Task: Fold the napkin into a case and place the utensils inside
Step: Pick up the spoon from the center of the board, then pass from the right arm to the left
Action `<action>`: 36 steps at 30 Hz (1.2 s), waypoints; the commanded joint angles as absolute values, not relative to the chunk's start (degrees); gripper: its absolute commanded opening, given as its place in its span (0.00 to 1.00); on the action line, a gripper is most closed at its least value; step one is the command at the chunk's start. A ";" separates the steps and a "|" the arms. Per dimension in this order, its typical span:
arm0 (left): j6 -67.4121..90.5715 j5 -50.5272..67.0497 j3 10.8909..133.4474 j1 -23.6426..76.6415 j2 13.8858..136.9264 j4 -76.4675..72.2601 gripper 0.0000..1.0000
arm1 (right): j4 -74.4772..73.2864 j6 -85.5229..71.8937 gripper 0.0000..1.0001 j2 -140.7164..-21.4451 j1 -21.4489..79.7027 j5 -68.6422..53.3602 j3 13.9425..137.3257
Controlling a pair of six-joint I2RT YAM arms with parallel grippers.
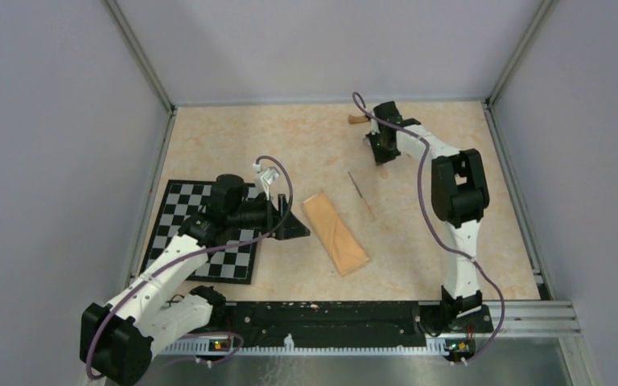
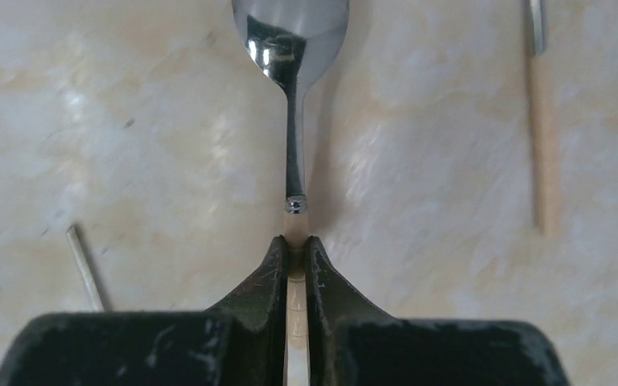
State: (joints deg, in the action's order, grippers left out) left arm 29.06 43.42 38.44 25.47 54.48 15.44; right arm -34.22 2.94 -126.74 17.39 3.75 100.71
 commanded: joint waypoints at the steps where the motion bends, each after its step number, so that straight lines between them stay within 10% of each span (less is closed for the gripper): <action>1: 34.09 42.77 39.40 25.20 53.55 9.56 0.84 | -26.84 -10.58 0.00 -110.25 18.76 -4.58 91.61; 7: 48.04 47.32 32.69 25.50 56.79 -17.09 0.83 | 17.42 -41.50 0.00 -87.94 20.25 -36.16 58.19; 13: 52.54 41.43 31.29 29.20 60.40 -31.20 0.83 | 45.26 -60.79 0.00 -78.27 29.55 -35.11 42.71; 36: 49.71 34.65 31.21 32.96 57.75 -30.17 0.15 | 52.13 -63.03 0.00 -71.11 42.01 -28.08 35.71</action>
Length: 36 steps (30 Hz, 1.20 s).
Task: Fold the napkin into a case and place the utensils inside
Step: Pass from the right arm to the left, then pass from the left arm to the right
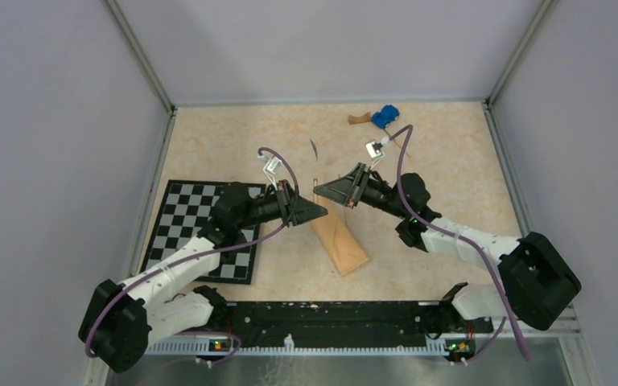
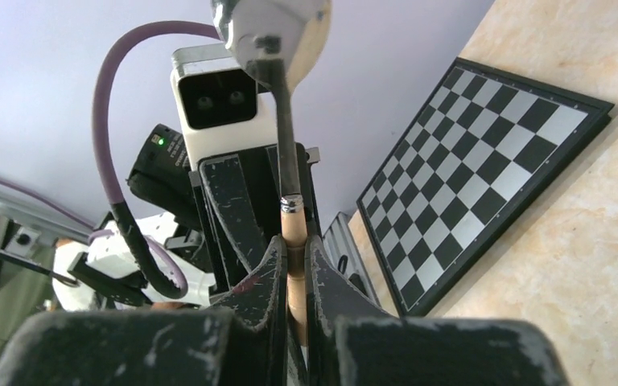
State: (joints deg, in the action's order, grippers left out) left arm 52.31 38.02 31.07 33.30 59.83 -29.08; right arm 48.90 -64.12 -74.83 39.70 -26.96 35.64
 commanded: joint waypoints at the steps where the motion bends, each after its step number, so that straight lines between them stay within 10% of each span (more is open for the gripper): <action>1: 47.87 34.41 31.48 33.00 57.20 -29.08 0.07 | 51.38 -62.68 0.00 -70.84 42.13 -28.57 35.70; 3: 40.15 32.09 33.91 33.00 55.70 -21.69 0.01 | 47.76 -61.40 0.02 -69.63 42.11 -29.51 35.73; 8: 9.27 22.78 44.62 33.38 53.22 11.32 0.00 | 2.03 -41.07 0.48 -62.18 41.71 -22.65 45.71; 14: -10.29 4.09 53.00 42.30 53.93 31.50 0.00 | -47.03 -17.49 0.66 -64.23 36.32 -8.80 72.48; 22: -22.70 -14.58 53.12 56.20 54.50 36.00 0.00 | -71.32 -10.21 0.70 -75.57 31.38 -15.80 100.09; 36: -28.65 -17.62 54.49 66.14 62.49 38.99 0.00 | -66.97 -9.92 0.51 -79.82 32.91 -35.08 88.36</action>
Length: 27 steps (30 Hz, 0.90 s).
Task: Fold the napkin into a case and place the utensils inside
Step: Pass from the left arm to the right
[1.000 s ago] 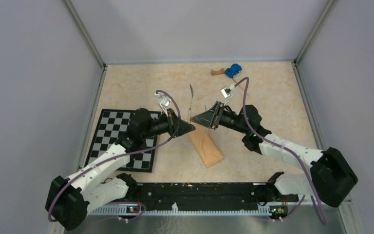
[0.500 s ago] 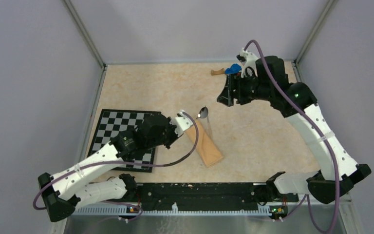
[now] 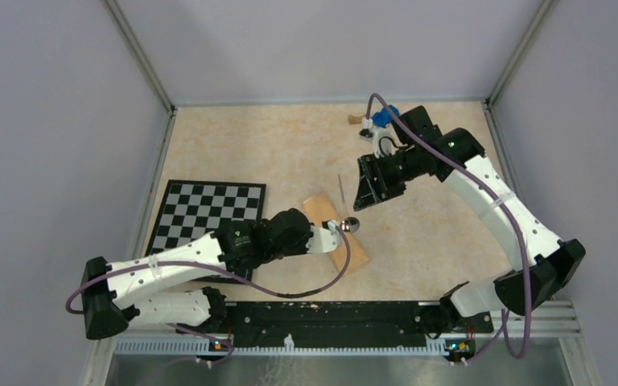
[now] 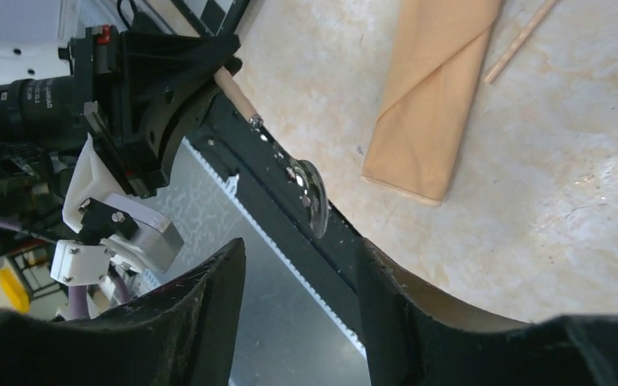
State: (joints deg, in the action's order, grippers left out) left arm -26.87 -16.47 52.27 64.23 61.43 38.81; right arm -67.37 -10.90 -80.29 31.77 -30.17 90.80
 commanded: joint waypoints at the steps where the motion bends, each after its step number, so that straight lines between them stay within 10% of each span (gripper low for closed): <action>1: -28.54 -17.55 54.43 66.56 62.79 38.95 0.00 | -66.63 -9.81 0.50 -80.04 33.67 -35.11 87.09; 16: -29.35 -18.71 55.09 69.47 63.48 38.90 0.00 | -63.74 -8.26 0.32 -81.83 36.56 -35.96 76.50; 21: -27.84 -19.49 55.46 69.96 64.42 38.10 0.01 | -61.65 -10.35 0.00 -80.65 36.61 -37.42 72.26; 24: -20.67 -24.05 54.79 69.75 63.58 33.82 0.47 | -60.25 -15.97 0.00 -77.31 36.57 -30.32 66.84; 27: -15.15 -20.36 51.24 66.58 59.66 26.72 0.62 | -56.92 -25.57 0.00 -69.83 35.40 -25.10 58.74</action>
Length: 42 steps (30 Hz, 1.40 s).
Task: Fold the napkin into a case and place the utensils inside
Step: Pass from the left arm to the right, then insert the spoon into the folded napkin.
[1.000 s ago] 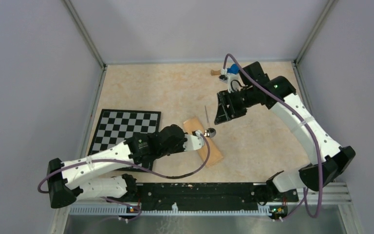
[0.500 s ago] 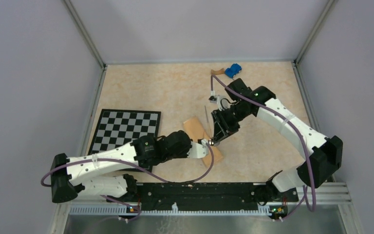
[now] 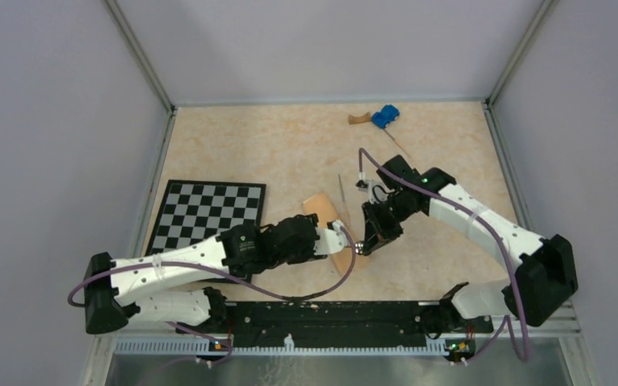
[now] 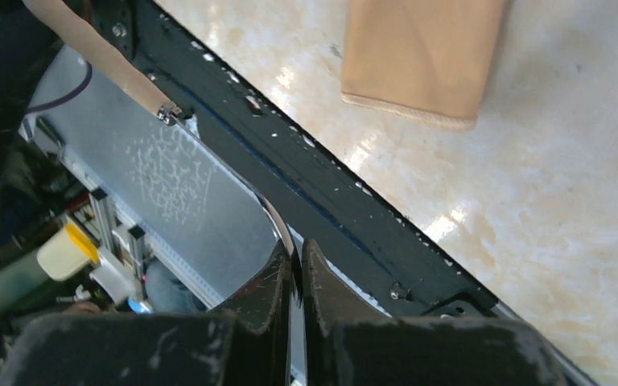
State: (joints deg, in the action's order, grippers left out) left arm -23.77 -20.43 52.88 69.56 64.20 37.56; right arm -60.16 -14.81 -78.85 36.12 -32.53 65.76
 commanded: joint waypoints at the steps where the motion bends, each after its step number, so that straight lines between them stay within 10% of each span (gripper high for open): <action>1: -12.56 -16.52 50.82 63.82 58.30 25.48 0.63 | -54.65 -29.77 0.00 -66.65 34.47 -24.22 55.52; 11: 23.51 7.26 44.74 37.85 61.19 7.01 0.71 | -44.95 -55.87 0.00 -44.53 33.41 -18.29 32.32; 22: 37.85 24.01 41.47 27.90 77.93 -15.36 0.49 | -32.66 -58.80 0.00 -48.30 33.48 -16.80 26.90; 42: 33.73 15.84 40.30 26.38 91.27 -15.70 0.19 | -17.76 -60.13 0.00 -60.06 35.39 -17.40 25.46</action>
State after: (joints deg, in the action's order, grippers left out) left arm 34.81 17.54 41.30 26.65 90.19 -11.79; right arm -23.20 -58.67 -58.48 34.11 -17.43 25.87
